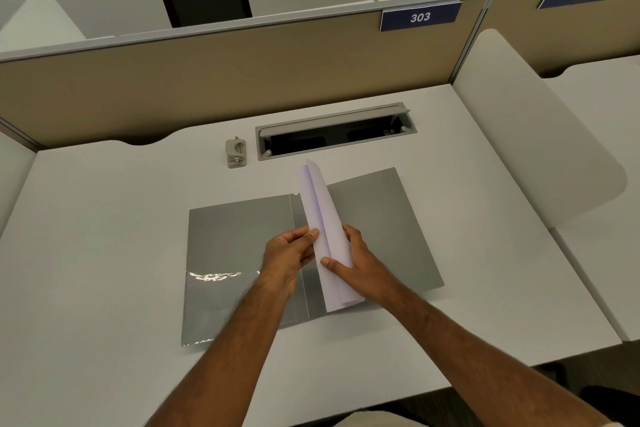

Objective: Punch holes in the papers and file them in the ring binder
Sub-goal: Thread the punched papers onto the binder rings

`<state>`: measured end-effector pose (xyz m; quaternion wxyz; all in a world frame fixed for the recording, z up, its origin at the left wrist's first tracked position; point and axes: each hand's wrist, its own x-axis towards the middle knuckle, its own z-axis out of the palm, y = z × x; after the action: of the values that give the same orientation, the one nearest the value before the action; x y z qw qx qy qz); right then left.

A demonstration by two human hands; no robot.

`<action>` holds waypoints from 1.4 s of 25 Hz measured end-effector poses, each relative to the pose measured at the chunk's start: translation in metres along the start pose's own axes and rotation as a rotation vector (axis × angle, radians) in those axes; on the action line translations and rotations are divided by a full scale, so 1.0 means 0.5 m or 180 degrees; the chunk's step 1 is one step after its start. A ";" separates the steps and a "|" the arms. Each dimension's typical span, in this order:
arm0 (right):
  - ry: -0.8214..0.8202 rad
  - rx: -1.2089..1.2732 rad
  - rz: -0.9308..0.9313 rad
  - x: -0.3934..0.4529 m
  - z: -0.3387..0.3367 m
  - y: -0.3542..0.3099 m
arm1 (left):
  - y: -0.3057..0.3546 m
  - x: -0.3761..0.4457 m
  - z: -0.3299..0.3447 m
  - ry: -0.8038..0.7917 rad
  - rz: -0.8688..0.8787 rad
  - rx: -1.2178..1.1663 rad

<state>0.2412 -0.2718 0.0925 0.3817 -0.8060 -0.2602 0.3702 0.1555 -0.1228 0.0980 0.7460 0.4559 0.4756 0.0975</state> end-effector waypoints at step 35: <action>0.0064 0.0434 0.0158 0.017 -0.004 0.039 | 0.017 0.061 -0.249 0.1210 0.0387 0.0785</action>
<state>0.2505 -0.2776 0.0741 0.4290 -0.7879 -0.2105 0.3883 0.0748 -0.0274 0.0691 0.5744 0.5448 0.5875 0.1675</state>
